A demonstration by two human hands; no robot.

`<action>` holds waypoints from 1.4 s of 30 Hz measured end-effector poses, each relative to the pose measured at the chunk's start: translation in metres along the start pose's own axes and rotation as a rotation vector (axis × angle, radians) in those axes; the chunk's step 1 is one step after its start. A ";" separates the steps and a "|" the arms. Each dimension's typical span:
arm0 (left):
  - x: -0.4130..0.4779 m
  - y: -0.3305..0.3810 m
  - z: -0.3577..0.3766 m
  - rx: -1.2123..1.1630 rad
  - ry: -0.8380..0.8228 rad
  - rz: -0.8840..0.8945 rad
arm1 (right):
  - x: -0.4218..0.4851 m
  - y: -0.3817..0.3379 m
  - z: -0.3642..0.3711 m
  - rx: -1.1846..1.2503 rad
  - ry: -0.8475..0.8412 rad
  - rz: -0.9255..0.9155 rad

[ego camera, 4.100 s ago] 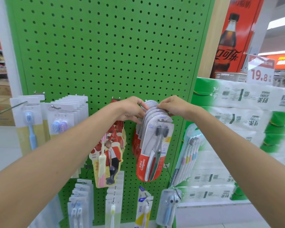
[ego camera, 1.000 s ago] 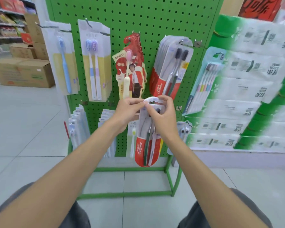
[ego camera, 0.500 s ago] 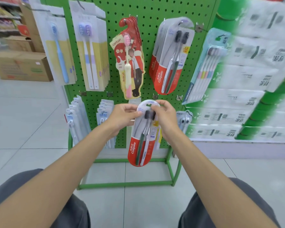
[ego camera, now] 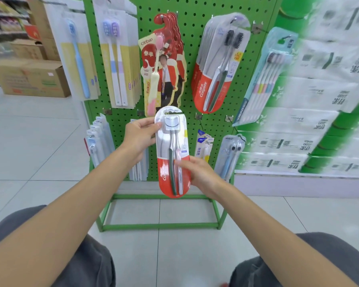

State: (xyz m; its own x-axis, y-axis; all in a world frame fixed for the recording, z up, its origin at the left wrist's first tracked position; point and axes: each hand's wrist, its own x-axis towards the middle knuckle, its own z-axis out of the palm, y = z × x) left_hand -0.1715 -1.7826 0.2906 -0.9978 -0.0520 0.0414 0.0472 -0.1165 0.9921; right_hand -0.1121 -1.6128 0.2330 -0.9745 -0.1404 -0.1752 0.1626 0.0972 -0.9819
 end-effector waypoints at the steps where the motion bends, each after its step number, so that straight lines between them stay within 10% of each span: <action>1: 0.001 0.001 -0.001 -0.004 0.012 0.005 | -0.003 0.006 0.000 -0.035 -0.025 -0.004; 12: -0.013 -0.005 0.016 0.226 -0.082 0.166 | -0.035 0.031 -0.014 -0.079 0.002 -0.075; 18: -0.030 -0.008 0.031 0.382 -0.307 0.161 | -0.041 0.035 -0.010 -0.643 0.147 -0.325; 28: -0.022 -0.014 0.027 0.123 -0.273 0.034 | -0.032 0.038 -0.008 -0.192 -0.020 -0.261; 42: -0.023 -0.028 0.032 0.093 -0.454 -0.178 | -0.009 0.005 -0.033 -0.022 0.261 -0.164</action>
State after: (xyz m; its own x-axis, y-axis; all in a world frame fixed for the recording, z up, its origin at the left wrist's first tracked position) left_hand -0.1517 -1.7464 0.2655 -0.9106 0.4003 -0.1022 -0.1090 0.0059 0.9940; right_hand -0.1077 -1.5788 0.2317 -0.9948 0.1015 0.0123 -0.0005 0.1154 -0.9933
